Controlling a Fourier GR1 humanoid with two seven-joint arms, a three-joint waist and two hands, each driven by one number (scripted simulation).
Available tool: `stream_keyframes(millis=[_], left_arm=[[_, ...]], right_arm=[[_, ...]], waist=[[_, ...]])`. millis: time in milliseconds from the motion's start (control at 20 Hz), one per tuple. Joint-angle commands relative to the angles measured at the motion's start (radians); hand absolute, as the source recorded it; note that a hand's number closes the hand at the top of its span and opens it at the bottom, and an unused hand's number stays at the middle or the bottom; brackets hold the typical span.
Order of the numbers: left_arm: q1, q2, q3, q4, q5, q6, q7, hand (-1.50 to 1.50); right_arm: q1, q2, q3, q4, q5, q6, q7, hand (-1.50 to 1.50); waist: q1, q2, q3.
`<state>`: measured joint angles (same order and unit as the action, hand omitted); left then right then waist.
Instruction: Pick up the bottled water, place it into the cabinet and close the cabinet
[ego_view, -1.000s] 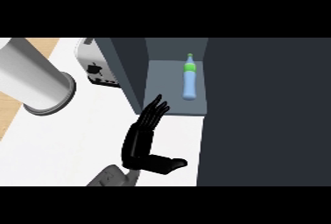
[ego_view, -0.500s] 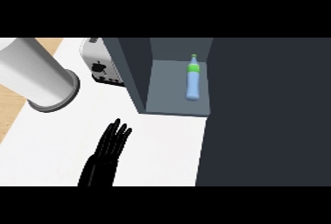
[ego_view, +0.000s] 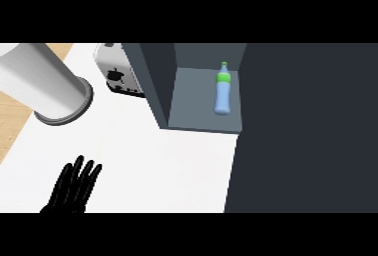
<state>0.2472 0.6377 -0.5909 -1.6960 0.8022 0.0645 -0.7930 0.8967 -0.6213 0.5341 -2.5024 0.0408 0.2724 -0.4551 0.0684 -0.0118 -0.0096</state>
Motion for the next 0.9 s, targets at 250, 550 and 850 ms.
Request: stream_keyframes(millis=[250,550,850], left_arm=[[0.112,0.178,0.106,-0.055,0.060,-0.170,-0.062,-1.50],[0.137,0.212,0.122,-0.024,0.065,-0.245,-0.089,-1.50],[0.152,0.273,0.167,-0.014,0.094,-0.301,-0.090,-1.50]], right_arm=[[-0.189,0.003,0.181,-0.144,0.063,-0.012,0.300,1.50],[-0.442,0.020,0.195,-0.063,0.045,0.028,0.384,1.50],[-0.575,0.038,0.213,-0.006,0.011,0.024,0.497,1.50]], waist=[[0.043,0.026,-0.002],[0.074,0.033,-0.004],[0.101,0.035,-0.010]])
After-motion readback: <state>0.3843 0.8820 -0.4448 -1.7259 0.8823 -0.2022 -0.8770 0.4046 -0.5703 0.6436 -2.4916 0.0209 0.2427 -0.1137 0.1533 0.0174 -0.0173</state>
